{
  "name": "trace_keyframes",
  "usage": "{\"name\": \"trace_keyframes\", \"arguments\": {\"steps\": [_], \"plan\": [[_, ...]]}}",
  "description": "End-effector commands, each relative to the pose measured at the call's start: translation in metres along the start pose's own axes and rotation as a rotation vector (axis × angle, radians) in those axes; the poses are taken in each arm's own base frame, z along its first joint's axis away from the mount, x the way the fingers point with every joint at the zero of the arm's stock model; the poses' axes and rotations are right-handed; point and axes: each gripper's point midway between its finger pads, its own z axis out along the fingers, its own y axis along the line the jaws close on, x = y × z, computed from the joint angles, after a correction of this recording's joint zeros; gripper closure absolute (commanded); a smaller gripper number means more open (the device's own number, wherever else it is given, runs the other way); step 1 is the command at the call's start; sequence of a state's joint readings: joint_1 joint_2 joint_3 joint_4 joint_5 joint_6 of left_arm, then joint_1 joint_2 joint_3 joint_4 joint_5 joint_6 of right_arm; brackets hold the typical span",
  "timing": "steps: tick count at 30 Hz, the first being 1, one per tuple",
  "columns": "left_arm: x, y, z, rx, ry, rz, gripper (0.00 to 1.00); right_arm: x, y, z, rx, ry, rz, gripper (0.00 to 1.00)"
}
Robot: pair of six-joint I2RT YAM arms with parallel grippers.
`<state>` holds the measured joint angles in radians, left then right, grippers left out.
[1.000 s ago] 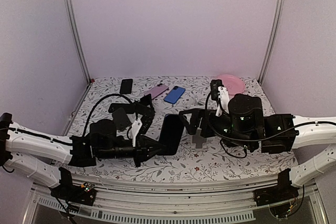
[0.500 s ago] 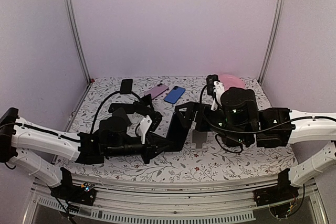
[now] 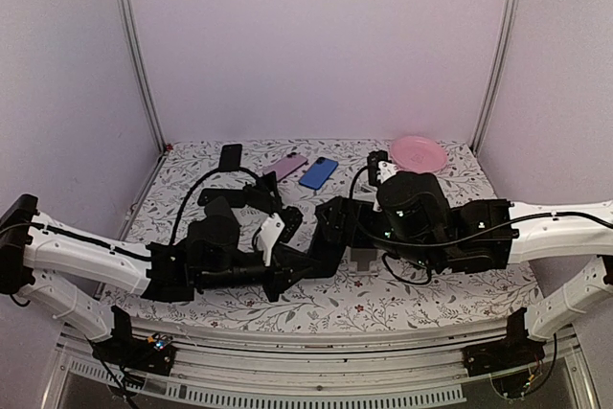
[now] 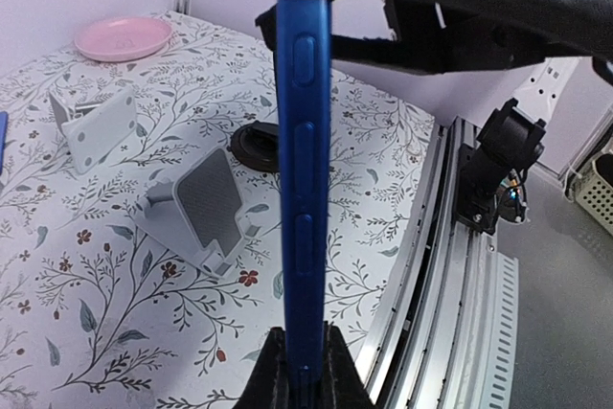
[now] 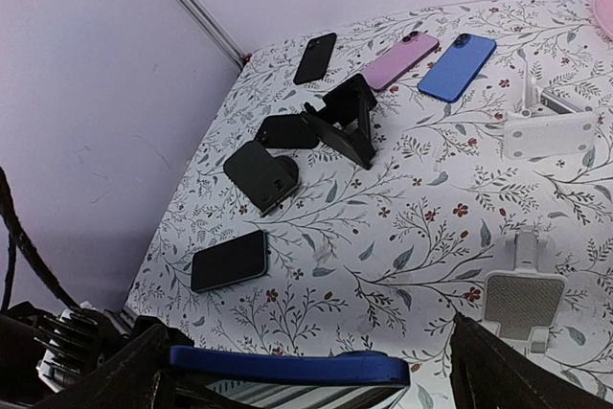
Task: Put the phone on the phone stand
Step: Pass from the left arm to the right
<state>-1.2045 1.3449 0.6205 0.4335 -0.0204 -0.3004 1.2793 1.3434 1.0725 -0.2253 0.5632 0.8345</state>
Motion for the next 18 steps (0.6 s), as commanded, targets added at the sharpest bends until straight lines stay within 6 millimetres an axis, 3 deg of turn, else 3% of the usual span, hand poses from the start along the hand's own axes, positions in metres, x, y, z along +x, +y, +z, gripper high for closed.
{"name": "trace_keyframes", "arguments": {"steps": [1, 18], "plan": [[-0.0271, -0.0113, 0.0021, 0.016, -0.077, 0.023, 1.00, -0.0077, 0.0051, 0.0009, -0.007, -0.010, 0.029, 0.01], [-0.0229, -0.0149, 0.0056, 0.034, -0.066, 0.019, 1.00, 0.0010, 0.0149, 0.0079, -0.050, 0.018, 0.029, 0.14]]}}
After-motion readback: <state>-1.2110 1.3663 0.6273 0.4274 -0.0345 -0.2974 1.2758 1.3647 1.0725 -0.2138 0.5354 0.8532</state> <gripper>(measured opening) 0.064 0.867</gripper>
